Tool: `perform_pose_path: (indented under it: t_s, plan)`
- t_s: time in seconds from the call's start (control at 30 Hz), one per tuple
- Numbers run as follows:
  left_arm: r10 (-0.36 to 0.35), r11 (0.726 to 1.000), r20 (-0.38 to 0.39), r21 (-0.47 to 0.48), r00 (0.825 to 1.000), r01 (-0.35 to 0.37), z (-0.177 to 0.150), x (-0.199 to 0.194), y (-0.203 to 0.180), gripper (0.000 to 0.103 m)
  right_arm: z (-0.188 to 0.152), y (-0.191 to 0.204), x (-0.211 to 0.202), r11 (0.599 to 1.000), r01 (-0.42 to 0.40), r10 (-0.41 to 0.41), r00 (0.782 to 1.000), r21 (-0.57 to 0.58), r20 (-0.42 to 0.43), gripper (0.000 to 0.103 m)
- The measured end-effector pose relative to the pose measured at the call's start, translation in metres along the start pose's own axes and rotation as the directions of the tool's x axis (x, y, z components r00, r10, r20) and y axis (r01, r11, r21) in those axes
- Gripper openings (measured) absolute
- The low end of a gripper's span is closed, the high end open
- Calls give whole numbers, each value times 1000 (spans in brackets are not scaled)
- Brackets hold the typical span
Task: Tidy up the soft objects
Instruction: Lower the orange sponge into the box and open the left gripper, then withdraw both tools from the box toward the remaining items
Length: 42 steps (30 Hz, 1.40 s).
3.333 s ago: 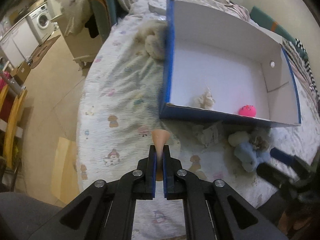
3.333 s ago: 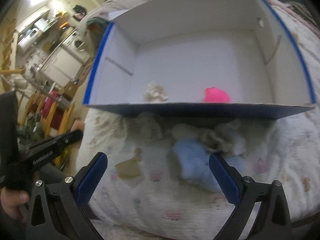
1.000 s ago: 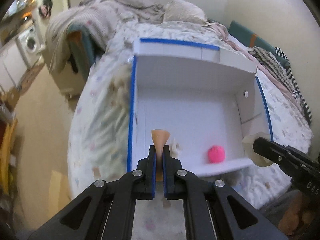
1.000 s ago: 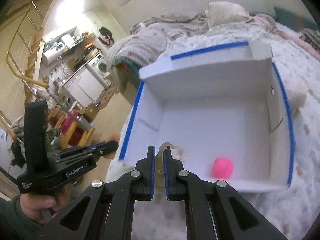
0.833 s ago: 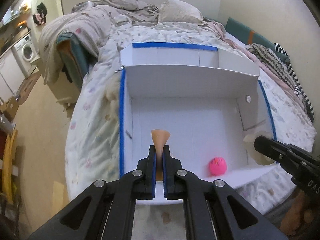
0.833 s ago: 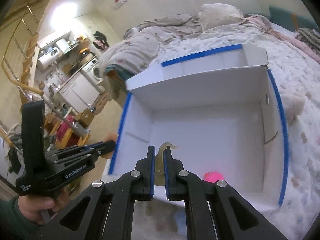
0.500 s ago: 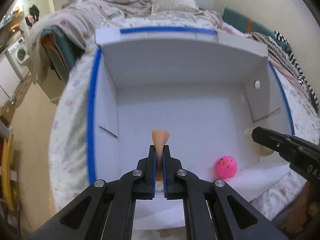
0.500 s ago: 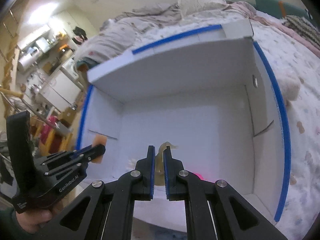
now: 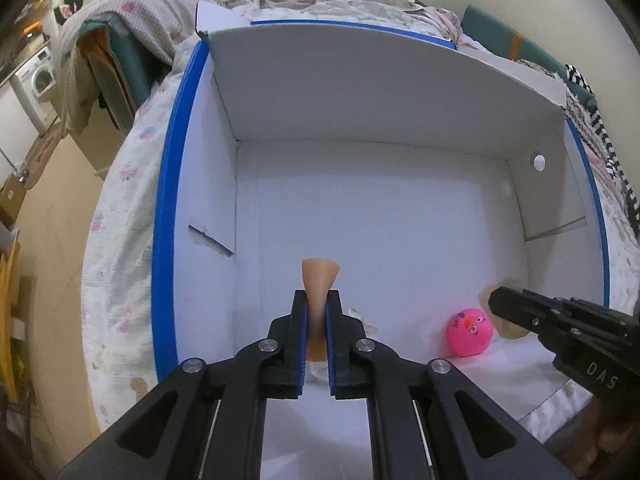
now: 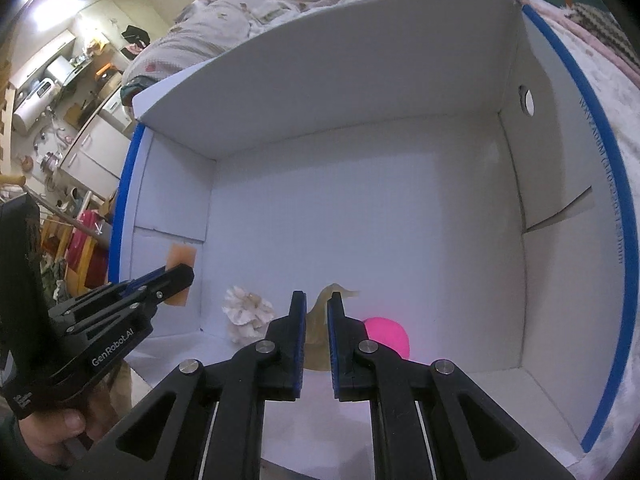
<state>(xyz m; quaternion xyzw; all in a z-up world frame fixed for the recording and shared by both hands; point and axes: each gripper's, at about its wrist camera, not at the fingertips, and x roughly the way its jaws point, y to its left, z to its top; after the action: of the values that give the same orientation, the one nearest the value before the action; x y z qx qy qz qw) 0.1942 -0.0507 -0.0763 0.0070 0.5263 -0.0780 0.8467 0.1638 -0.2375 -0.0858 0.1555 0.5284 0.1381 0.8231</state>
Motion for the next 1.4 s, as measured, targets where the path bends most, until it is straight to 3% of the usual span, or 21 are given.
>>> perform_pose_path:
  t_s: [0.2,0.47,0.53,0.57,0.6,0.63,0.67,0.73,0.83,0.9,1.4]
  plan:
    - [4,1000,-3,3,1000,-4,-2,0,-3,7,4,-2,0,1000,-2,2,1000,17,2,11]
    - [45,999,5,25,999,-45,-3,-3,-7,22,4,-6,-3,999,-22,22,1000,33,18,16]
    - [44,999,12,30,999,-45,-3,-5,-8,26,5,-6,-4,999,-24,23,999,35,22,25]
    - [41,999,12,32,999,-42,-3,-6,-9,28,5,-7,-4,999,-23,22,999,40,23,39]
    - [33,999,11,34,999,-33,-3,-6,-10,32,5,-8,-4,999,-23,22,999,45,25,66]
    - [20,999,12,33,1000,-20,-3,-8,-10,37,5,-9,-5,998,-24,23,999,53,30,77]
    - [12,999,16,36,1000,-13,-3,-9,-12,40,6,-9,-6,998,-26,23,999,61,39,82]
    - [39,998,37,48,999,-41,-2,-14,-15,61,7,-10,-8,998,-18,15,999,67,50,82]
    - [57,997,74,52,996,-61,-1,-21,-16,64,7,-12,-11,996,-6,0,997,86,73,89]
    - [52,997,77,50,996,-56,0,-23,-14,65,7,-14,-15,996,-5,-4,996,93,90,101]
    - [75,997,98,19,992,-78,-8,-35,-8,65,5,-7,-22,998,16,-24,992,66,123,102]
